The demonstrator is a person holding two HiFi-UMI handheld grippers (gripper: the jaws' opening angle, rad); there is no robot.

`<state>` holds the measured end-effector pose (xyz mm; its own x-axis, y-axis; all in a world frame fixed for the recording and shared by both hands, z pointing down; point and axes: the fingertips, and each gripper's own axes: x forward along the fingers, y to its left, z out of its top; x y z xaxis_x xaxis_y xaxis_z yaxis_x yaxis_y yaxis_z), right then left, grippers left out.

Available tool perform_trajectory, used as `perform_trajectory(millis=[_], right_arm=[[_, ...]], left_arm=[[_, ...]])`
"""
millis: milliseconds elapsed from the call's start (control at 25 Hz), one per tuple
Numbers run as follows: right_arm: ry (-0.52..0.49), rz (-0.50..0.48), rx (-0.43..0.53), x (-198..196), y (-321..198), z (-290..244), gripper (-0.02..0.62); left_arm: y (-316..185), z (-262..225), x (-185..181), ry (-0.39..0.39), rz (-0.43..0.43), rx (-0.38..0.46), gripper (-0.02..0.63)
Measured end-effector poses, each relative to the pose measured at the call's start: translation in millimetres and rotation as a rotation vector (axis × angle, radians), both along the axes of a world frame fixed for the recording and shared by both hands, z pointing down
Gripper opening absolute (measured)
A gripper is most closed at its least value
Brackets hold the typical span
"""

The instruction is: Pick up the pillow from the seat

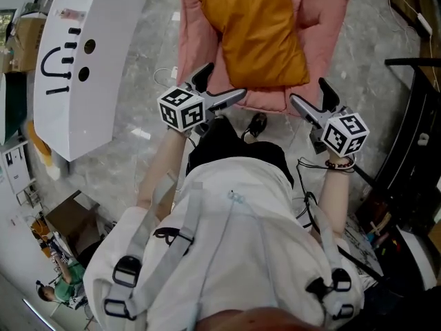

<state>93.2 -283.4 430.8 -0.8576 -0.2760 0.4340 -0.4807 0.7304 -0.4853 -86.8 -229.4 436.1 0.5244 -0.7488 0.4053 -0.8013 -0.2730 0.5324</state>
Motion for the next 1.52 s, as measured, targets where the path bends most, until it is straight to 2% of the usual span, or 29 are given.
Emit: perform_trajectory(millis=[280, 480, 640, 800, 880, 960, 1120, 1200, 1520], right_arm=[[0.064, 0.006, -0.091, -26.4, -56.4, 54.8, 0.471], [0.111, 0.027, -0.212, -58.7, -104.3, 128.4, 0.471], [0.187, -0.016, -0.240, -69.6, -129.9, 177.1, 0.471], [0.255, -0.051, -0.261, -74.6, -153.6, 231.2, 0.471], [0.311, -0.073, -0.266, -74.1, -158.8, 258.3, 0.472], [0.354, -0.088, -0.267, -72.9, -166.7, 279.4, 0.471], [0.359, -0.128, -0.332, -75.2, -175.7, 307.8, 0.472], [0.368, -0.155, -0.358, -77.4, -175.9, 321.0, 0.472], [0.399, -0.237, -0.378, -102.3, -174.4, 346.2, 0.469]], left_arm=[[-39.5, 78.9, -54.6, 0.072, -0.050, -0.188, 0.560], [-76.8, 178.7, -105.1, 0.141, -0.095, -0.405, 0.560], [-87.6, 237.1, -108.0, 0.150, -0.048, -0.532, 0.561], [-99.6, 292.8, -102.9, 0.097, 0.020, -0.607, 0.563], [-104.6, 317.6, -100.9, 0.105, 0.028, -0.623, 0.568], [-115.3, 335.2, -99.2, 0.144, 0.022, -0.605, 0.574], [-134.4, 354.1, -88.5, 0.238, 0.028, -0.550, 0.589], [-138.6, 365.8, -84.5, 0.254, 0.039, -0.544, 0.591], [-160.9, 388.0, -69.9, 0.358, 0.146, -0.480, 0.589]])
